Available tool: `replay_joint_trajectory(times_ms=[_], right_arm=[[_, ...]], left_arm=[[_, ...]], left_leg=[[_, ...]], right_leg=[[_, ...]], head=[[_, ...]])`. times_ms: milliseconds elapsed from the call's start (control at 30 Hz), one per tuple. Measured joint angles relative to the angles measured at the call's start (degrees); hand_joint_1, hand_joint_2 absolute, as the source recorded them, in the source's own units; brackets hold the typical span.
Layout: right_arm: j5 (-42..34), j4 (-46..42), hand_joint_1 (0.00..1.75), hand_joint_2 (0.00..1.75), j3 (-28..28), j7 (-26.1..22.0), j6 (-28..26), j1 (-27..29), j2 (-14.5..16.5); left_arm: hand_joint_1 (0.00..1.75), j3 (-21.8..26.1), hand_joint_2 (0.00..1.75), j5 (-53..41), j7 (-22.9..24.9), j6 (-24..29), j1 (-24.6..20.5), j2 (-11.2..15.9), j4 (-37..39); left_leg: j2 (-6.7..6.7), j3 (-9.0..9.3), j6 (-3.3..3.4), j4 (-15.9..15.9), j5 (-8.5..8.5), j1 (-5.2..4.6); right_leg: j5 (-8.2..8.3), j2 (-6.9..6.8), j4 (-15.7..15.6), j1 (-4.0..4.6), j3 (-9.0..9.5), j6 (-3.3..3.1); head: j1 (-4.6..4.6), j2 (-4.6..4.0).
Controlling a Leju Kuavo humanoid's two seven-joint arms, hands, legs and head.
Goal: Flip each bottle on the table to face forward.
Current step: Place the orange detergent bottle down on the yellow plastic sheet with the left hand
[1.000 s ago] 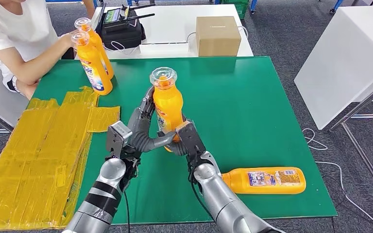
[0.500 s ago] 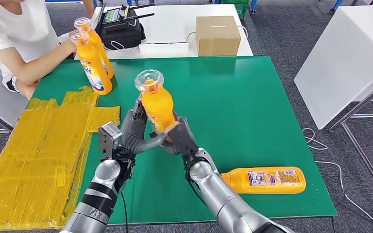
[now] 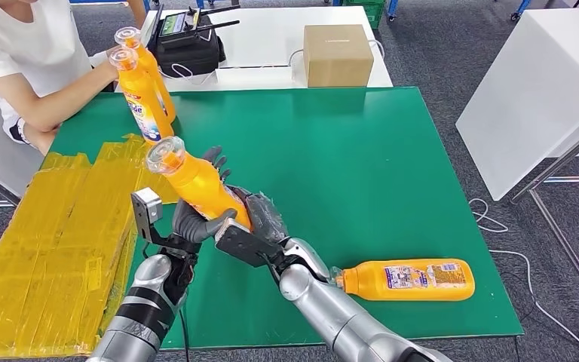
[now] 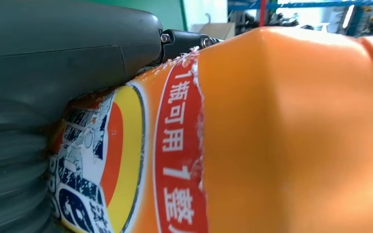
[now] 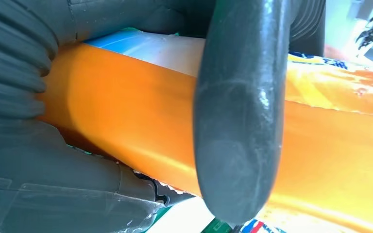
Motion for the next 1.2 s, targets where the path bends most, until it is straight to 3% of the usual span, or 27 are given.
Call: replay_joint_trajectory(times_ms=[33,167,867,900,1000,1033,1200], right_arm=[[0.07,0.00,1.75,1.75,0.15,0.11,0.01,0.00,-0.03],[0.09,0.01,1.75,1.75,0.66,0.33,0.00,-0.01,-0.21],[0.66,0.48,1.75,1.75,2.10,0.59,-0.16,-0.60,-0.26],[0.70,0.48,1.51,1.75,2.10,0.58,-0.16,-0.59,-0.25],[0.78,0.48,0.21,1.75,2.09,0.45,-0.20,-0.57,-0.22],[0.79,0.48,0.00,1.75,2.08,0.22,-0.27,-0.54,-0.22],[3.46,-0.76,0.00,1.75,0.13,-3.40,0.18,1.54,-0.10]], left_arm=[[0.02,0.21,1.75,0.47,0.08,-0.50,-0.17,0.08,0.56],[1.75,0.73,1.75,1.24,0.10,-1.32,-0.65,0.22,2.11],[1.75,2.76,1.75,7.46,1.45,-1.74,0.86,0.75,0.29],[1.75,2.77,1.75,7.61,1.47,-1.70,0.98,0.75,0.15],[1.75,2.79,1.75,7.84,1.51,-1.62,1.23,0.75,-0.20],[1.75,2.81,1.75,8.01,1.53,-1.57,1.28,0.75,-0.31],[1.75,4.55,1.75,10.02,2.17,0.26,1.34,0.91,-0.99]], left_leg=[[0.00,0.00,0.00,0.00,0.00,0.00],[0.00,-0.01,0.00,0.00,0.00,0.00],[-0.01,-0.02,0.00,-0.01,0.00,0.00],[-0.01,-0.02,0.00,-0.01,0.00,0.00],[-0.01,-0.02,0.00,-0.01,0.00,0.00],[-0.01,-0.02,0.00,-0.01,0.00,0.00],[0.02,-0.01,0.00,-0.01,0.00,0.01]], right_leg=[[0.00,0.00,0.00,0.00,0.00,0.00],[0.00,0.00,0.00,0.01,0.00,0.00],[0.00,0.00,0.01,0.01,0.00,0.00],[0.00,0.00,0.01,0.01,0.00,0.00],[0.00,-0.01,0.01,0.02,0.00,0.00],[0.00,-0.01,0.01,0.02,0.00,0.00],[0.00,0.02,0.02,0.02,-0.01,0.00]], head=[[0.00,0.00],[-0.01,0.00],[-0.02,0.00],[-0.01,0.00],[-0.01,0.00],[-0.01,0.00],[0.01,0.00]])
